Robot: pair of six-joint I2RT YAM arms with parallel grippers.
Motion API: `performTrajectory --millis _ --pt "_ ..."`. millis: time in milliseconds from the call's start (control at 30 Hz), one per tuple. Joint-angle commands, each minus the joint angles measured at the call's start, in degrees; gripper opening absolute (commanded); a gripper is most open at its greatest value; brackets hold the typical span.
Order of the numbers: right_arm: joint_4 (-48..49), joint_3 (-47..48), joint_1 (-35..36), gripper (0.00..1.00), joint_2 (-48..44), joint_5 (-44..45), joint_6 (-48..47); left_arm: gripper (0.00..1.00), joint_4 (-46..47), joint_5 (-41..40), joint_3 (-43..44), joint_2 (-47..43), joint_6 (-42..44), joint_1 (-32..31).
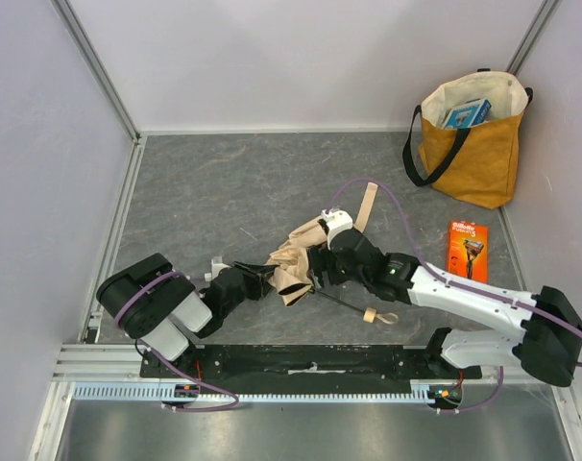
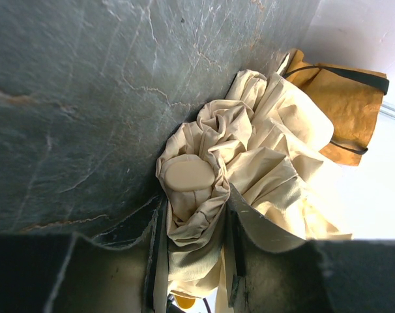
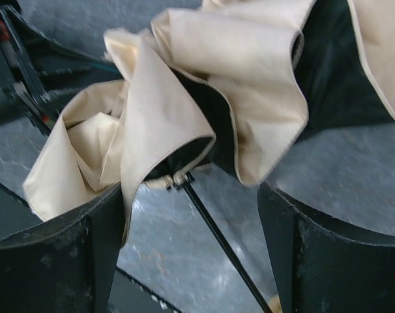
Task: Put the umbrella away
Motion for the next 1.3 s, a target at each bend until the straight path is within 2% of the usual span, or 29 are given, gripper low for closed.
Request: performTrajectory --millis 0,100,200,400,467,567,867,1000,1100,1267 --pt "-15.7 4.9 0.1 0.87 -4.1 1.9 0.2 0.02 -6.7 1.0 -5.4 0.2 1.0 -0.1" --pt "-19.3 9.1 0.1 0.89 -6.0 2.3 -3.2 0.02 -6.7 0.6 -5.7 0.0 1.1 -0.1" --pt "-18.4 14.5 0.1 0.90 -5.5 0.7 -7.3 0.02 -6.9 0.4 -5.7 0.1 1.3 -0.1" --pt "-14.4 25.0 2.0 0.89 7.0 -6.8 -22.9 0.02 -6.0 0.5 -5.5 1.1 0.8 -0.1" --pt "-13.0 26.2 2.0 0.90 10.4 -7.8 -29.4 0.02 -6.0 0.4 -5.6 1.2 0.9 -0.1" --pt "-12.6 27.6 2.1 0.89 14.8 -11.4 -33.2 0.02 -6.0 0.5 -5.7 0.9 0.8 -0.1" --pt "1.8 15.9 4.6 0.89 20.7 -9.8 -38.9 0.02 -9.3 1.1 -5.0 -1.1 0.2 -0.1" --pt "6.2 12.7 6.2 0.89 22.6 -7.2 -40.7 0.02 -14.7 3.1 -4.4 -3.0 -2.6 -0.1" --pt "10.8 9.5 7.5 0.89 24.1 -4.6 -41.4 0.02 -21.7 5.1 -1.9 -5.9 -4.2 0.0" --pt "11.3 9.0 8.0 0.91 28.9 -1.0 -42.1 0.02 -37.5 6.8 2.1 -14.5 -4.0 0.6"
